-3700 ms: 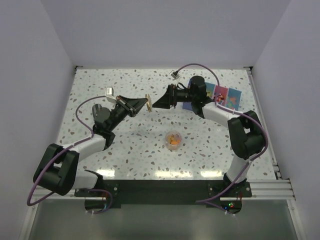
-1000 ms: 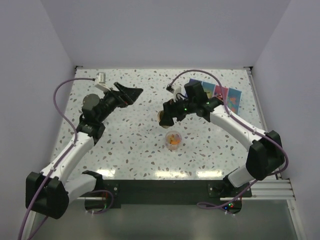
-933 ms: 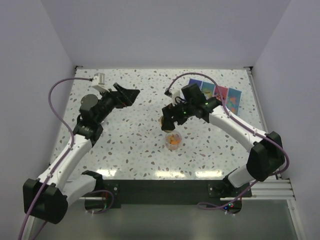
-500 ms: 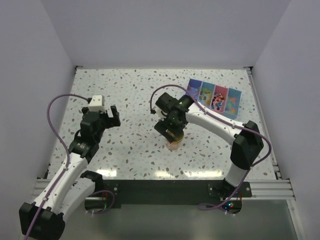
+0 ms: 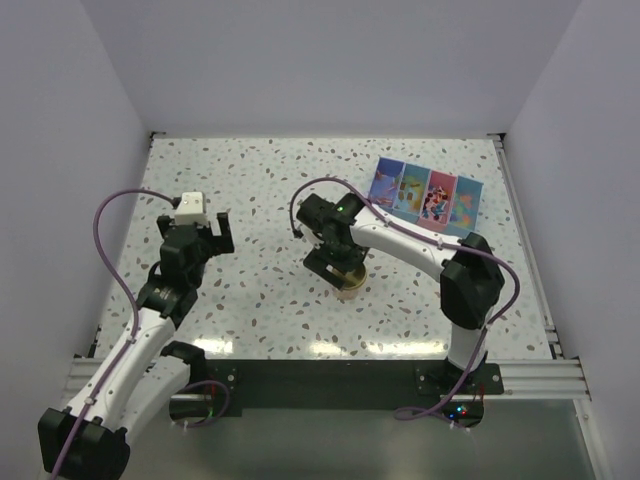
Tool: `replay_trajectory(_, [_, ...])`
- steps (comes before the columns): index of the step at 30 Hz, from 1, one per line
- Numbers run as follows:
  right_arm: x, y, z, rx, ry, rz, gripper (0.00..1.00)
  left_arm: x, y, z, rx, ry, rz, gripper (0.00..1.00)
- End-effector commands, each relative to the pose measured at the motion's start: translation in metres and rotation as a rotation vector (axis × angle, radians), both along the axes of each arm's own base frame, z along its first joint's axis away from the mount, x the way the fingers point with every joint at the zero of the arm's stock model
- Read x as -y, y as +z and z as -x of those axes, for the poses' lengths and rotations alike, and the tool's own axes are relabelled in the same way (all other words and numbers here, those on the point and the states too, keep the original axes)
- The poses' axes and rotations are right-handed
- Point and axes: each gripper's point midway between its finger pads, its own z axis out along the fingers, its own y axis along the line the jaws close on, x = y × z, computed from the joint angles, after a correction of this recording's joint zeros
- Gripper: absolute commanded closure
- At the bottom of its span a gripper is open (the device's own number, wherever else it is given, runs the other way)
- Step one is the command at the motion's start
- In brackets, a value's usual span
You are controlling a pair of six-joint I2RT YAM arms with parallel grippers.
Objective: Pack the candies
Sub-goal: Close the bottle lid on the packing bottle.
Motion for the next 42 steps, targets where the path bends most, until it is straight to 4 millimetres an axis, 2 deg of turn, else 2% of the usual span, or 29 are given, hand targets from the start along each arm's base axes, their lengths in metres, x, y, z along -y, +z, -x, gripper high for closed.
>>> replay_trajectory(1, [-0.008,0.003,-0.009,0.031,0.023,-0.018,0.51,-0.005,0.017,-0.003,0.054,0.019,-0.012,0.0])
replay_trajectory(7, [-0.017,-0.008,-0.011,0.028,0.016,-0.053,0.51,-0.004,0.014,-0.004,0.046,0.011,-0.012,0.0])
replay_trajectory(14, [-0.009,-0.02,-0.013,0.026,-0.029,-0.062,0.52,-0.001,0.013,-0.005,0.042,-0.001,-0.011,0.01])
replay_trajectory(22, [-0.003,-0.025,-0.016,0.027,-0.06,-0.083,0.53,0.0,0.012,-0.005,0.04,-0.008,-0.009,0.01])
replay_trajectory(28, [-0.002,-0.02,-0.016,0.036,-0.08,-0.125,0.54,0.0,0.011,-0.005,0.035,-0.01,-0.01,0.01])
replay_trajectory(36, [-0.003,-0.001,-0.024,0.089,-0.11,-0.197,0.55,0.001,0.012,-0.005,0.038,-0.012,-0.007,0.01])
replay_trajectory(42, [0.001,-0.005,-0.02,0.078,-0.116,-0.209,0.55,0.001,0.012,-0.005,0.038,-0.015,-0.006,0.01])
